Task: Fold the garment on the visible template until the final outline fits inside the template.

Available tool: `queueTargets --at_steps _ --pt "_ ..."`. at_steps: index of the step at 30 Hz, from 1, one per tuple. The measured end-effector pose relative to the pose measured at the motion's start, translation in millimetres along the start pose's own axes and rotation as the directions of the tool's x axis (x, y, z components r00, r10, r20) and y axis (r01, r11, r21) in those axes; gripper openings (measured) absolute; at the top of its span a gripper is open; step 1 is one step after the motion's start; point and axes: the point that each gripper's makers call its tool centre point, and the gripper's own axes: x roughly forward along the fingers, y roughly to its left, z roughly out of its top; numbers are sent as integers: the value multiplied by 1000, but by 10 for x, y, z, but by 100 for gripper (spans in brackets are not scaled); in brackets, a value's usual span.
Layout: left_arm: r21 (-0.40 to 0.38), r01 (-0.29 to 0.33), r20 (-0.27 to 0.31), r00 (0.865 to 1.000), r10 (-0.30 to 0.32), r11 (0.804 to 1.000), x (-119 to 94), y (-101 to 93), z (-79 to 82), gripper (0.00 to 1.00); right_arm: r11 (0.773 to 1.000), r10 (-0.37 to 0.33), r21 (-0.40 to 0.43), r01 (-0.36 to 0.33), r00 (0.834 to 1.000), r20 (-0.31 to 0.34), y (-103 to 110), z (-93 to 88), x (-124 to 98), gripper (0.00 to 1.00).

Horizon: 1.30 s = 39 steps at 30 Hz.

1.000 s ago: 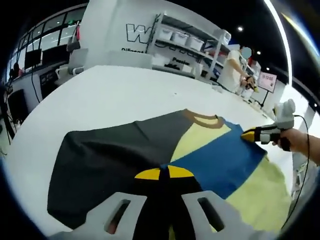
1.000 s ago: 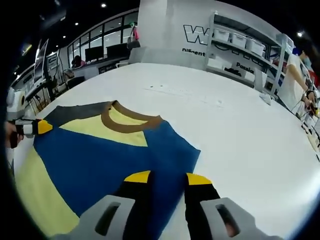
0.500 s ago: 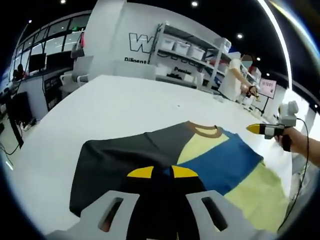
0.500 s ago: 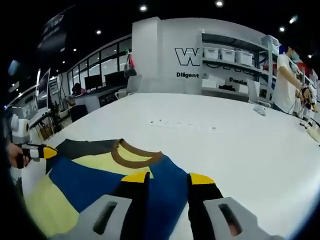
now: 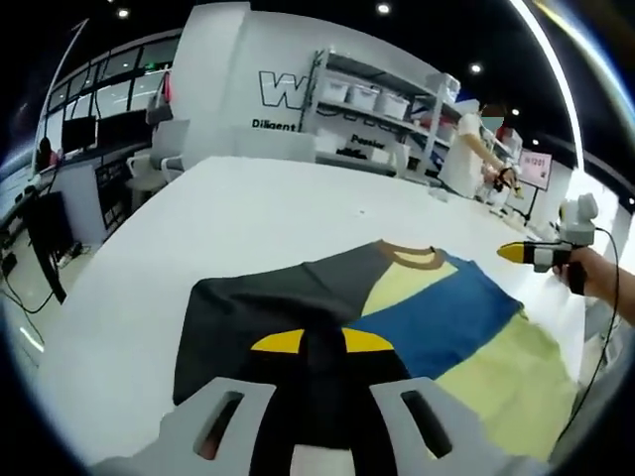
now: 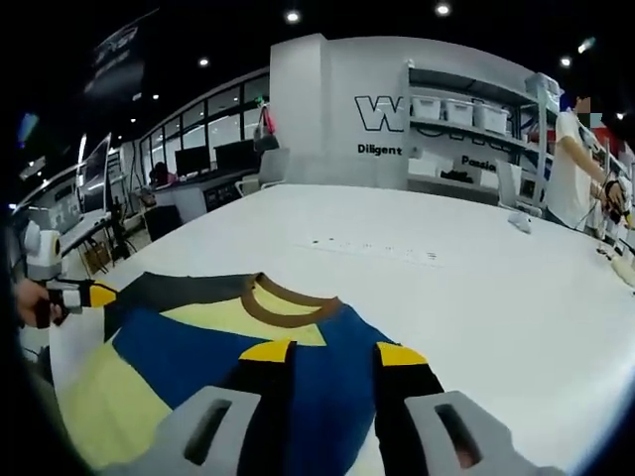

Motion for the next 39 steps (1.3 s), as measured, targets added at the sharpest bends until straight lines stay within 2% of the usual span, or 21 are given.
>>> queueTargets --at_steps 8,10,15,19,22,28,31,32,36,39 --pt "33 -40 -8 999 41 999 -73 130 -17 8 1000 6 2 -6 1000 5 56 10 -36 27" --pt "64 -71 -13 997 72 995 -107 216 -25 10 1000 10 0 -10 1000 9 106 25 -61 27" --pt "79 -113 -24 993 116 990 -147 349 -67 12 1000 17 4 -17 1000 11 151 20 -84 27" --pt "68 -149 -28 988 151 987 -184 466 -105 13 1000 20 7 -20 1000 11 171 5 -94 27" --pt "54 -172 -29 984 174 984 -201 544 -127 14 1000 14 15 -15 1000 6 186 -16 -115 32" --pt "-53 -223 -19 975 222 973 -226 708 -164 20 1000 20 16 -20 1000 2 262 -55 -179 33" --pt "-51 -225 -31 974 224 973 -229 728 -196 21 999 26 40 -26 1000 3 289 -69 -206 34" --pt "-40 -235 -30 972 234 971 -236 747 -193 21 998 26 60 -27 1000 5 296 -73 -214 35" --pt "-67 -276 -38 961 274 959 -251 856 -230 22 998 36 51 -36 999 -5 362 -118 -267 36" --pt "-89 -283 -49 959 279 955 -255 910 -283 22 996 62 57 -61 998 -12 453 -172 -319 42"
